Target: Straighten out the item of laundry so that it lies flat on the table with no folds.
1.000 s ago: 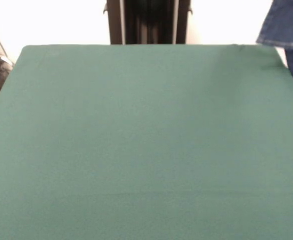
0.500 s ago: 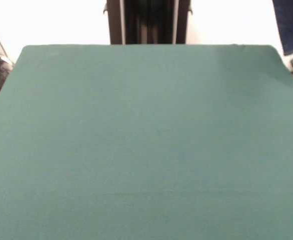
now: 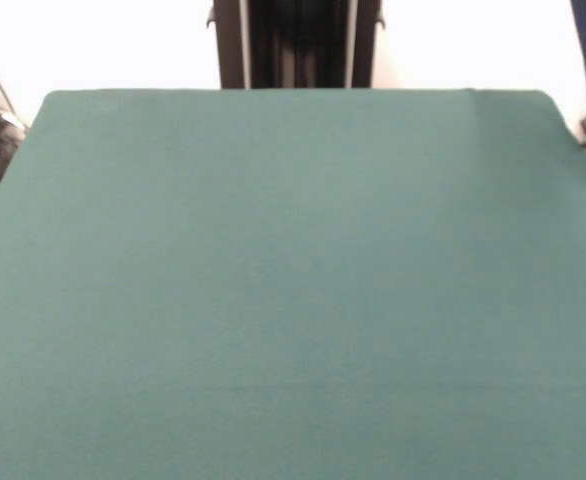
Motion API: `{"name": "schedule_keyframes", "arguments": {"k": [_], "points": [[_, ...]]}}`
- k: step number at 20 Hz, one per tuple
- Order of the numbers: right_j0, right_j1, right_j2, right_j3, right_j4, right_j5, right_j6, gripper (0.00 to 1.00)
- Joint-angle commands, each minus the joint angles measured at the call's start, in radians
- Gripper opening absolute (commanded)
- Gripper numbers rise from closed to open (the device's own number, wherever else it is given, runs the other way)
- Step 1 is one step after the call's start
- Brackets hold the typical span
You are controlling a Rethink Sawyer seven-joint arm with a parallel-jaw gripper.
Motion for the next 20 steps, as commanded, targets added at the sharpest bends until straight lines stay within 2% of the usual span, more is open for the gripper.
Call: {"name": "schedule_keyframes", "arguments": {"k": [1, 5, 10, 14, 20], "points": [[0.02, 0.147, 0.01, -0.031, 0.026, -0.002, 0.327, 0.0], [0.028, 0.219, 0.001, -0.072, -0.003, -0.023, 0.345, 0.0], [0.031, 0.25, -0.034, -0.026, -0.03, -0.134, 0.294, 0.0], [0.029, 0.282, -0.051, -0.023, -0.047, -0.17, 0.277, 0.0], [0.042, 0.384, -0.072, -0.128, -0.06, -0.124, 0.335, 0.0]]}}
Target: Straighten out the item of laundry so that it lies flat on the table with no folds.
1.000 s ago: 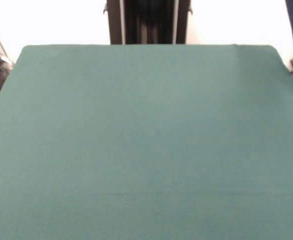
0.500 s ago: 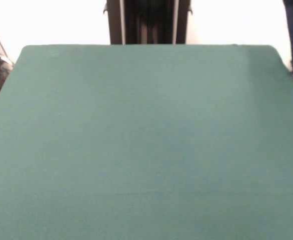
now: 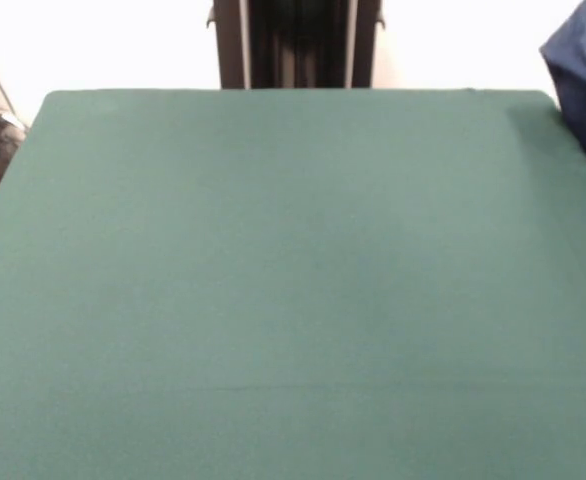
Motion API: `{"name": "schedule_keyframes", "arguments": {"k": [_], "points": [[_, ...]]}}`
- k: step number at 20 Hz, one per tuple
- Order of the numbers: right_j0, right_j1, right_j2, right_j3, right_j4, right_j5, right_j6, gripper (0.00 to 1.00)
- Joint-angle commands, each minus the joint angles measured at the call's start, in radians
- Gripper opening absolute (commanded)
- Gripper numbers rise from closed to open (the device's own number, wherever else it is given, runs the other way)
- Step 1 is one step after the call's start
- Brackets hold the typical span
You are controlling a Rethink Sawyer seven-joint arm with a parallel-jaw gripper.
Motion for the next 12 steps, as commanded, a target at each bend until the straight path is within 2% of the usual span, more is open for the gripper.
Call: {"name": "schedule_keyframes", "arguments": {"k": [1, 6, 12], "points": [[0.013, 0.101, -0.04, -0.057, -0.008, -0.012, 0.337, 0.0], [-0.014, 0.098, -0.078, -0.021, 0.02, -0.071, 0.292, 0.0], [-0.097, -0.012, -0.115, 0.099, 0.022, -0.13, 0.092, 0.0]]}}
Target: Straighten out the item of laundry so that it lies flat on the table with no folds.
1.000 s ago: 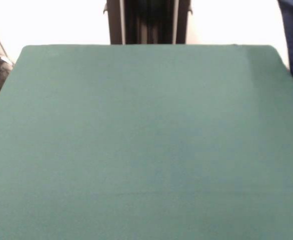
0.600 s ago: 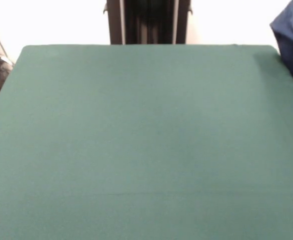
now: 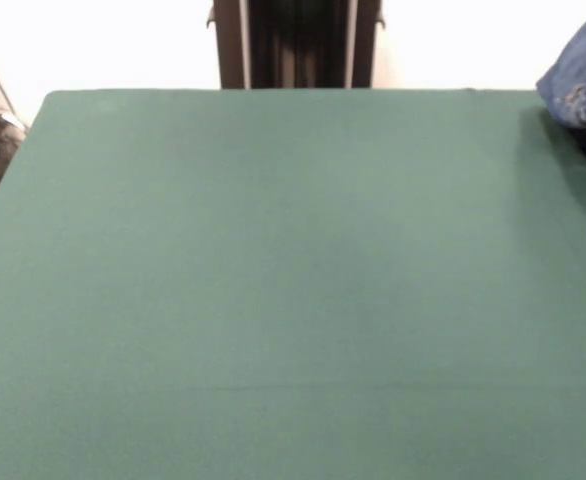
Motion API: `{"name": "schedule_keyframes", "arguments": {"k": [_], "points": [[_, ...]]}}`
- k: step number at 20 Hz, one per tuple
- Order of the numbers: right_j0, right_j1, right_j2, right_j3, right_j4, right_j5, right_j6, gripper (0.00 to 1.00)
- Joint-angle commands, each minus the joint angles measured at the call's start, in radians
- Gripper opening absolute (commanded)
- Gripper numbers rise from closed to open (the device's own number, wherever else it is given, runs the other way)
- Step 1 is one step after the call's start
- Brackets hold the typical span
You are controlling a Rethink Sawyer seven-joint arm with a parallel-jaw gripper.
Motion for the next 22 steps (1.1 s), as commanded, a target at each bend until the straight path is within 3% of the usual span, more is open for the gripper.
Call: {"name": "schedule_keyframes", "arguments": {"k": [1, 10, 16, 22], "points": [[-0.085, -0.11, -0.057, 0.135, 0.017, -0.101, 0.052, 0.0], [-0.274, -0.199, -0.027, 0.284, -0.043, -0.249, -0.266, 0.0], [-0.367, -0.21, 0.021, 0.283, -0.092, -0.24, -0.337, 0.0], [-0.401, -0.193, 0.047, 0.292, -0.179, -0.296, -0.356, 0.0]]}}
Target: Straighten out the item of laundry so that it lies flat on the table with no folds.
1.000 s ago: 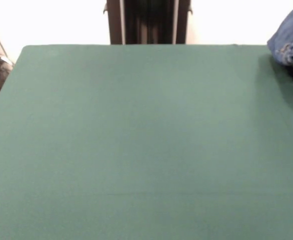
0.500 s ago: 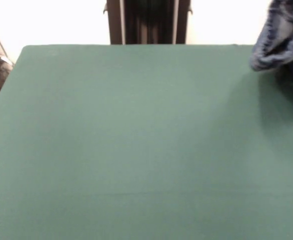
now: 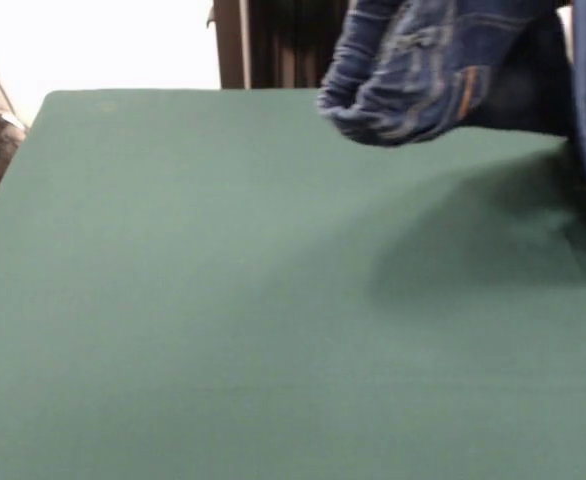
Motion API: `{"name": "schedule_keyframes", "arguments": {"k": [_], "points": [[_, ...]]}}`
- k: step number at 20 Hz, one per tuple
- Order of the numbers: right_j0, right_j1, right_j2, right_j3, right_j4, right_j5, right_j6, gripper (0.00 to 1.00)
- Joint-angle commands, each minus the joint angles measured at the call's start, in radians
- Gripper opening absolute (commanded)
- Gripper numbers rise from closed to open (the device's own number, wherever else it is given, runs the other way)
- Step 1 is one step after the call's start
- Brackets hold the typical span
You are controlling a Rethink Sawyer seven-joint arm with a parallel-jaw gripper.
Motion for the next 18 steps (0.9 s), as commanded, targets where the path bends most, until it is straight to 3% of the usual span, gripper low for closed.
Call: {"name": "schedule_keyframes", "arguments": {"k": [1, 7, 13, 18], "points": [[-0.017, 0.007, 0.077, 0.169, -0.081, -0.114, -0.31, 0.0], [-0.075, -0.008, 0.115, 0.273, -0.109, -0.334, -0.379, 0.0], [-0.17, 0.004, 0.204, 0.314, -0.093, -0.409, -0.558, 0.0], [-0.189, 0.018, 0.227, 0.318, -0.115, -0.444, -0.56, 0.0]]}}
